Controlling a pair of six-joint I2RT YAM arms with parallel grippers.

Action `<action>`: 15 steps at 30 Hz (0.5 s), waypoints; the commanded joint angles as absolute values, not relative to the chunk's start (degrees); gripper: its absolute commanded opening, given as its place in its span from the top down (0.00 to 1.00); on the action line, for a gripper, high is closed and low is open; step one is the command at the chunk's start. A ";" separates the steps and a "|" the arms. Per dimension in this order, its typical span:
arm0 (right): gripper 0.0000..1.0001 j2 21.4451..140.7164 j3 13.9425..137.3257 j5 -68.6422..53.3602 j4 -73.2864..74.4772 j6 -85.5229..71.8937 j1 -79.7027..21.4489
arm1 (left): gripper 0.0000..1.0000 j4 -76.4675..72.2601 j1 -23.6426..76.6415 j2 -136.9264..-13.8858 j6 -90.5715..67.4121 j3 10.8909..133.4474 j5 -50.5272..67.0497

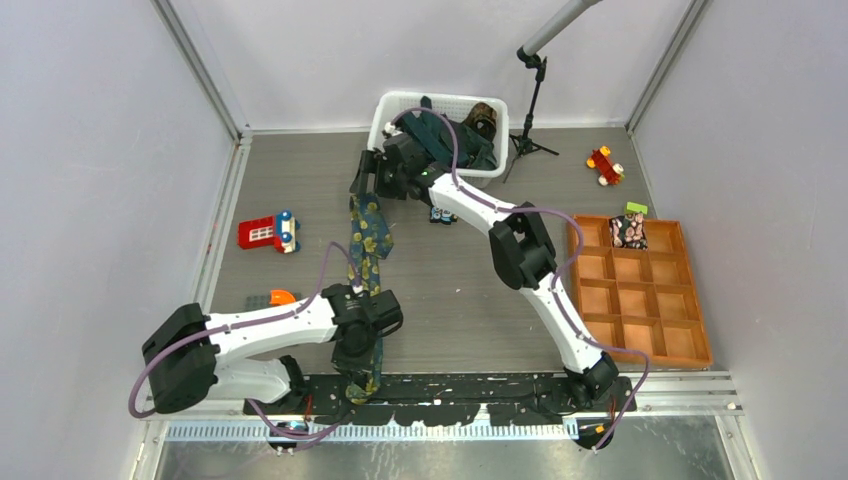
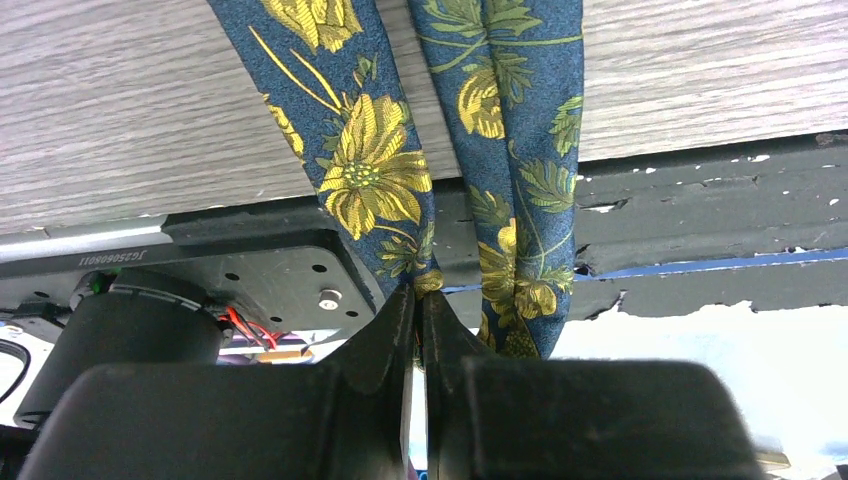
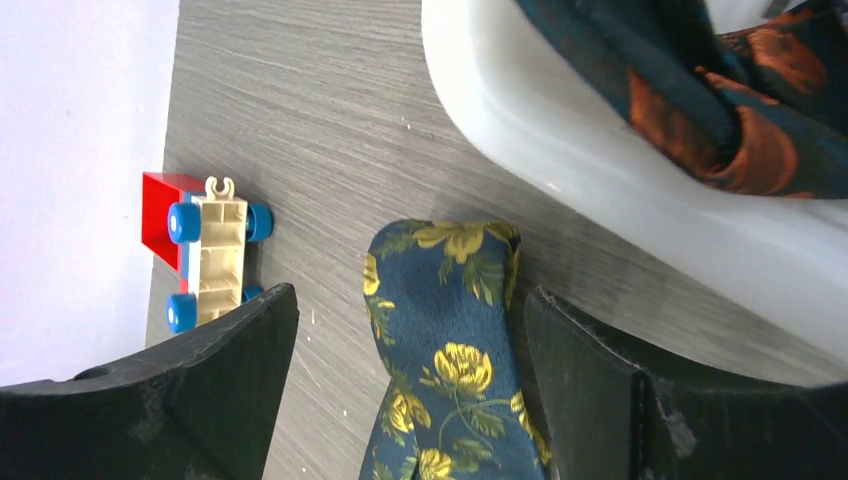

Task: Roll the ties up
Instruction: Flatten out the tie in the bin.

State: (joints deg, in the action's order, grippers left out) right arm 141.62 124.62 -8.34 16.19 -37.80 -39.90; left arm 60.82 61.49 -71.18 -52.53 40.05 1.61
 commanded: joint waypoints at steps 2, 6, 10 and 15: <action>0.12 146.28 131.02 -9.52 14.73 -39.41 -40.24 | 0.95 63.47 61.71 -68.13 -54.59 39.85 -1.79; 0.12 148.44 132.87 -11.66 15.28 -39.58 -41.94 | 0.95 63.20 61.70 -67.74 -55.31 39.42 -2.39; 0.15 148.92 132.28 -11.83 15.65 -39.26 -43.18 | 0.96 63.26 61.73 -67.82 -55.61 39.76 -2.61; 0.36 147.92 130.03 -11.43 15.95 -38.86 -43.87 | 0.96 63.37 61.77 -67.43 -55.96 39.93 -2.94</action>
